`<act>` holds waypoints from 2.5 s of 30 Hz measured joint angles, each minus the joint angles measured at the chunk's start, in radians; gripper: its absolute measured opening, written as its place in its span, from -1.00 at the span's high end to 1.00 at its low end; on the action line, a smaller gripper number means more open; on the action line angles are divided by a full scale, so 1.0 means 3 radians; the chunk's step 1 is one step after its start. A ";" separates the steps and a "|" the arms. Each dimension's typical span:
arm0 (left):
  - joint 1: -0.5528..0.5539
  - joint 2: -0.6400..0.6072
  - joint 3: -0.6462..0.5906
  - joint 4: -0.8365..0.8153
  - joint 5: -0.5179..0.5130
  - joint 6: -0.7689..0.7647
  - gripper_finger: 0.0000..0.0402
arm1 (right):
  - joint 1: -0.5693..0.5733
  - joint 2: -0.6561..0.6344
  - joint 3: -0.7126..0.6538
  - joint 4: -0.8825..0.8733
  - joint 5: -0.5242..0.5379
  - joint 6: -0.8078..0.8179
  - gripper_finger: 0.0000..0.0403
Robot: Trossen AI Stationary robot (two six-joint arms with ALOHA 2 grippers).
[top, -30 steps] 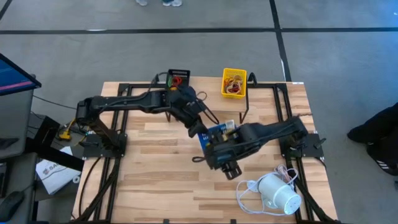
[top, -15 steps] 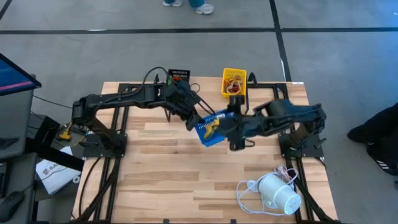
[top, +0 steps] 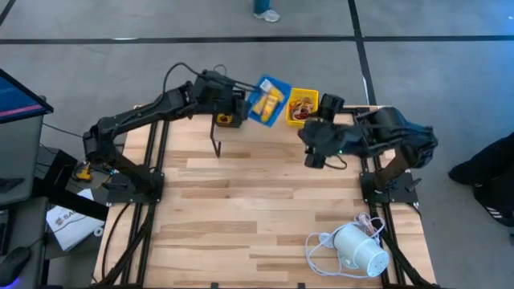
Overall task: Pick & Place Office Desk Supplies
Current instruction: Put the blue bin on the shelf
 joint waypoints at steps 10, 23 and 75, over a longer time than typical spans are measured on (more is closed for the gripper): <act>0.0121 0.0208 0.0001 0.0051 -0.0430 -0.0455 0.99 | -0.0434 0.0027 -0.0084 -0.0003 -0.0265 -0.0363 -0.24; 0.0098 0.0312 0.0001 -0.0026 -0.0765 -0.0776 1.00 | -0.0696 0.0030 -0.0097 0.0000 -0.0534 -0.0380 -0.24; -0.0098 0.0609 0.0001 -0.0508 -0.0754 -0.1019 0.77 | -0.0687 0.0030 -0.0097 0.0000 -0.0795 -0.0288 -0.24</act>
